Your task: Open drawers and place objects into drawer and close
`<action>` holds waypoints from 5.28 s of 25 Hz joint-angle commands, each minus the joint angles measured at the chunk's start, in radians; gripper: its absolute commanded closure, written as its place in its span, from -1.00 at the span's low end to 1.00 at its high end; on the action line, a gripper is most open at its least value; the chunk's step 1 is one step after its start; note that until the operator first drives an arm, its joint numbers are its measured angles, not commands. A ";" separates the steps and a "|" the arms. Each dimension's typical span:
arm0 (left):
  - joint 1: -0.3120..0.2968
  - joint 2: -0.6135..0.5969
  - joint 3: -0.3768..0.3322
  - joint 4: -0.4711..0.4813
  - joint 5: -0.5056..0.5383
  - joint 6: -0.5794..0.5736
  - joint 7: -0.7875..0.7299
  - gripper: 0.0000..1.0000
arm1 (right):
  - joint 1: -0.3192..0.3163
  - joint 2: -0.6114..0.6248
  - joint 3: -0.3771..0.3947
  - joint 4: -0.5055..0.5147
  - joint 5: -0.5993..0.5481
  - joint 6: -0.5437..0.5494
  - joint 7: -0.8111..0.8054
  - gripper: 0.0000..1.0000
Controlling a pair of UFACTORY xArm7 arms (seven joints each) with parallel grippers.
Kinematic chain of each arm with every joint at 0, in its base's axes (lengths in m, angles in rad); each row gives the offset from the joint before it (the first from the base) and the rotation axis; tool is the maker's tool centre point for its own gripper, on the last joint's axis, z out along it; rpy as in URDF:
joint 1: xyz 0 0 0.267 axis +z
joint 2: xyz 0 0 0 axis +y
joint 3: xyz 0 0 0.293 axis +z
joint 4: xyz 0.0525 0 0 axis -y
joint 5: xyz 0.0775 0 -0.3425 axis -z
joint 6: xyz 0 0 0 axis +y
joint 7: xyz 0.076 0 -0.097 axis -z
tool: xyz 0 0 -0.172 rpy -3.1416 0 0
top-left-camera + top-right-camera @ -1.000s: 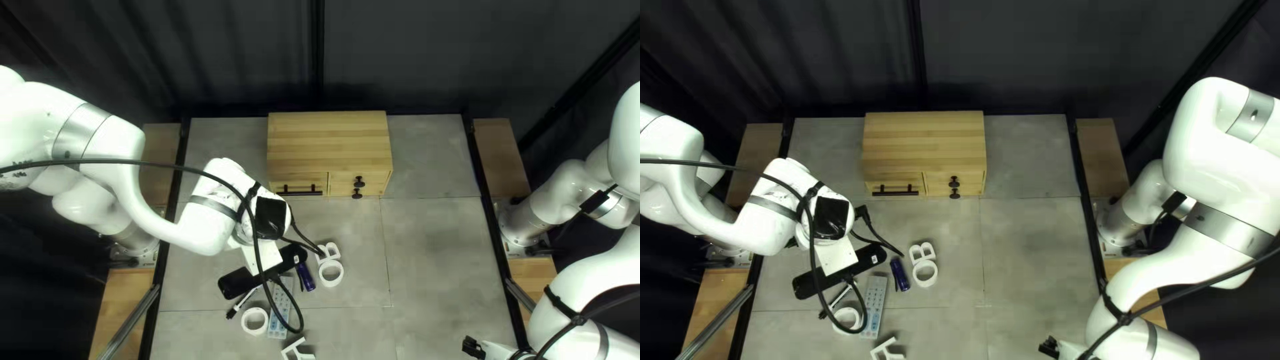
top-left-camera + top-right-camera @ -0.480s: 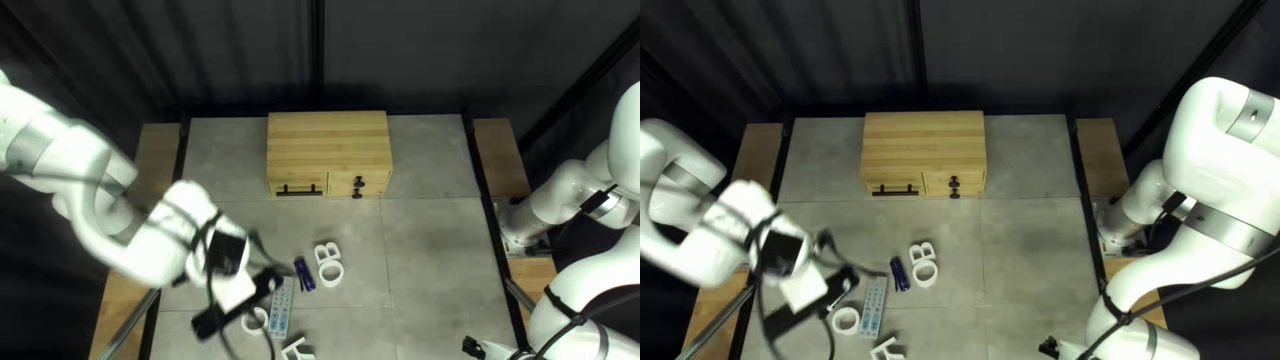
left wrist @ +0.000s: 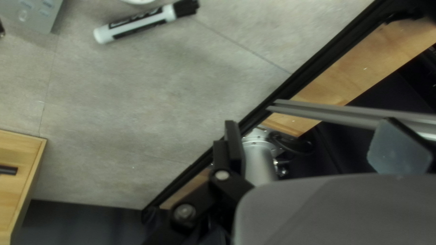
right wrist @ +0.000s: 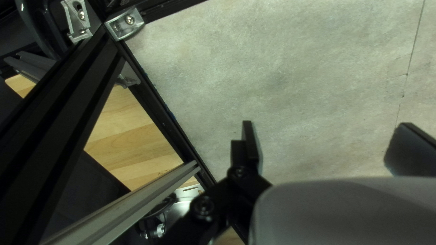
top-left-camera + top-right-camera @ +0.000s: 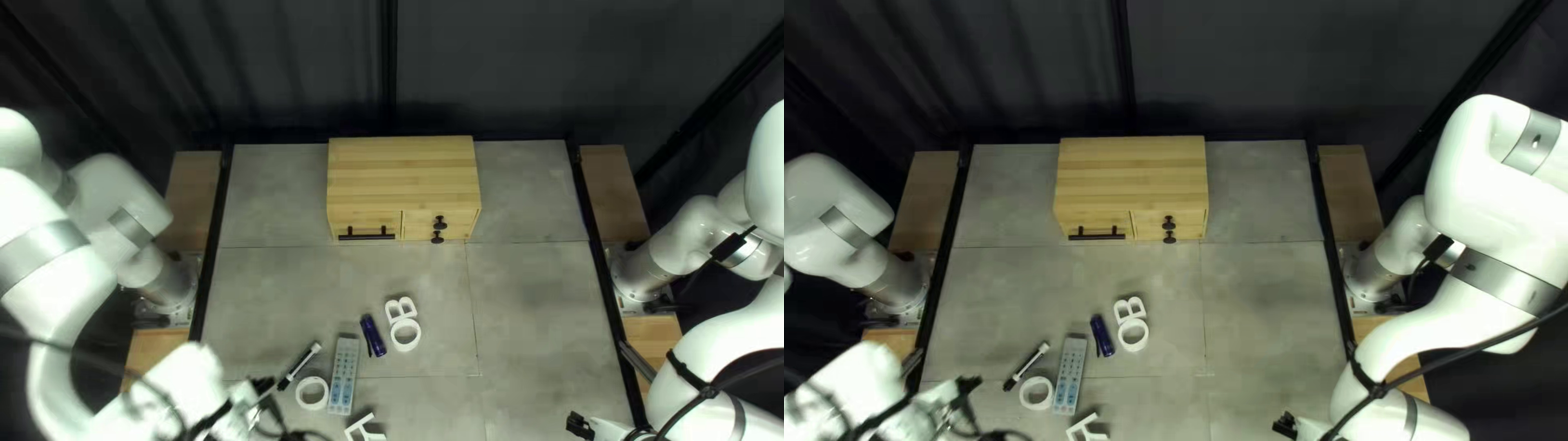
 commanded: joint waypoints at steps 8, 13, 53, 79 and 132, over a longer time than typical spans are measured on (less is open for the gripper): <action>-0.041 0.017 -0.035 -0.007 0.034 -0.013 -0.100 -1.00 | 0.000 -0.008 0.001 -0.072 -0.050 -0.059 -0.065 -1.00; -0.041 0.017 -0.035 -0.007 0.034 -0.013 -0.100 -1.00 | -0.001 -0.104 -0.017 0.311 -0.038 0.406 -0.205 -1.00; -0.041 0.017 -0.035 -0.007 0.034 -0.013 -0.100 -1.00 | 0.034 0.070 0.011 0.392 -0.227 0.302 -0.186 -1.00; -0.041 0.017 -0.035 -0.007 0.034 -0.013 -0.100 -1.00 | -0.152 0.121 -0.117 0.177 -0.333 0.059 -0.527 -1.00; -0.041 0.017 -0.035 -0.007 0.034 -0.013 -0.100 -1.00 | -0.424 0.227 -0.341 0.077 -0.567 -0.064 -0.872 -1.00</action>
